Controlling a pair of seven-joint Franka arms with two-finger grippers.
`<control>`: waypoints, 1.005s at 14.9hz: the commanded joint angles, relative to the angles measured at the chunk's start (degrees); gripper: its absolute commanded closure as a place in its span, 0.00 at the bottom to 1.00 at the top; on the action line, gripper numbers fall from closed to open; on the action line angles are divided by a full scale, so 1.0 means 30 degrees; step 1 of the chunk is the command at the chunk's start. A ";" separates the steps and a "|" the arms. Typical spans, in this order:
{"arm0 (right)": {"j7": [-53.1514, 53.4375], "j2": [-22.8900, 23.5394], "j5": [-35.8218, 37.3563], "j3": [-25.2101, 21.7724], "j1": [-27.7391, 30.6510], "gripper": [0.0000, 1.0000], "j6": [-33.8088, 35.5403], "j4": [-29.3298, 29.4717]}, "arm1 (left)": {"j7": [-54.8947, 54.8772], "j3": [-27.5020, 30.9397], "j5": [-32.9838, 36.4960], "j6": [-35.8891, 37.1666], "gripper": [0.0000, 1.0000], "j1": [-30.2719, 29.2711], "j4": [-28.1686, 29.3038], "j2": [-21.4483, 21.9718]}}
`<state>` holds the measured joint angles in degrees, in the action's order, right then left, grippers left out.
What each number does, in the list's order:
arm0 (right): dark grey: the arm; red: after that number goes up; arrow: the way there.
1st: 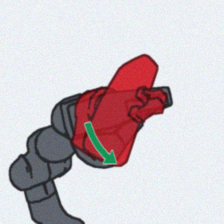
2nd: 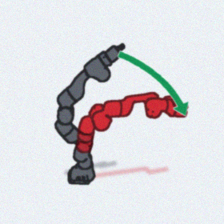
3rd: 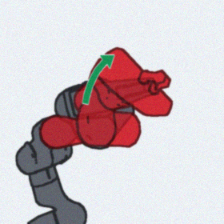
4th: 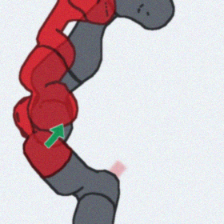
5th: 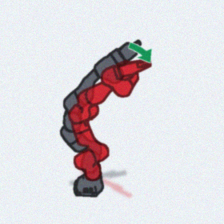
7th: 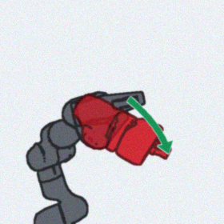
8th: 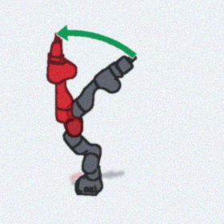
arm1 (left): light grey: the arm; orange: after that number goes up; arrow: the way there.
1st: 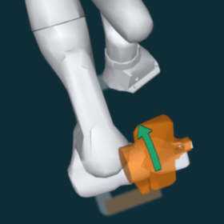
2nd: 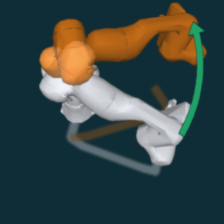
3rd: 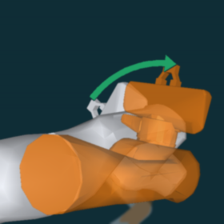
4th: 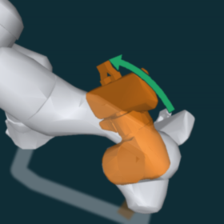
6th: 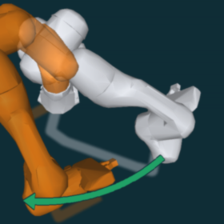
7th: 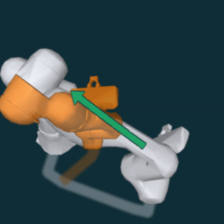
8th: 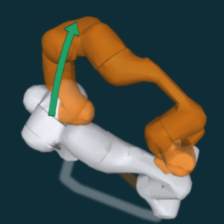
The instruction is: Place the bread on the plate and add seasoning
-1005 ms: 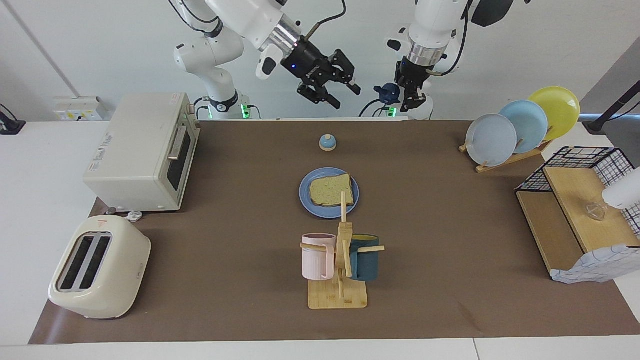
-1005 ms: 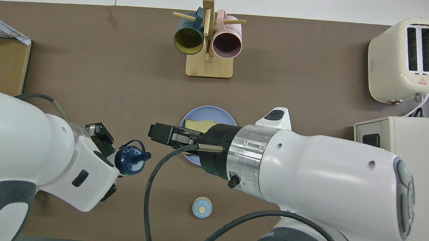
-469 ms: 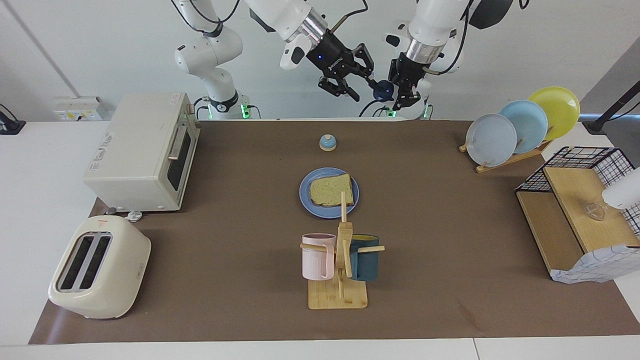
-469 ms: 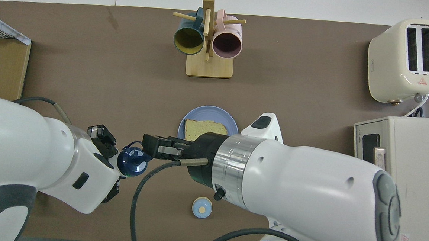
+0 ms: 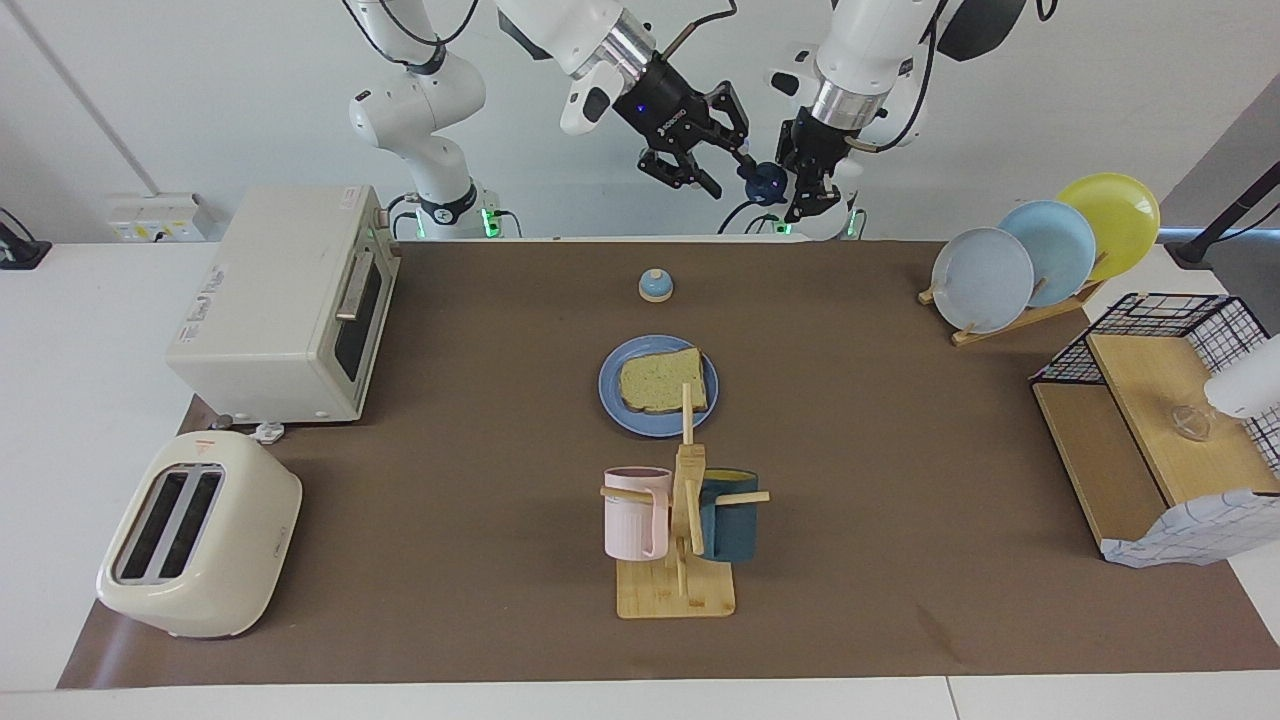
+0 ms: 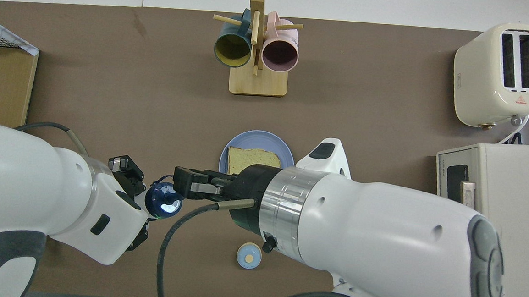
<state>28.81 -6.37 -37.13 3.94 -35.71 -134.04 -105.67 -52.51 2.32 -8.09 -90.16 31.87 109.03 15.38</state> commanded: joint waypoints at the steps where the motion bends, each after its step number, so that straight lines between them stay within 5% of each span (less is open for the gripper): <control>1: 0.0768 -0.0308 0.0688 0.0094 -0.0051 0.49 0.0208 -0.0195 | 0.0422 0.0078 -0.0407 -0.0504 0.61 0.0100 0.0717 0.0702; 15: 0.0826 -0.0279 0.1216 0.0123 -0.0491 0.56 0.0237 -0.0284 | 0.0657 0.0078 -0.0554 -0.0621 0.61 0.0100 0.0804 0.0702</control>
<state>28.85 -6.37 -35.26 4.08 -37.20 -133.92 -105.91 -51.48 2.31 -8.63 -90.60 31.87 109.54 15.79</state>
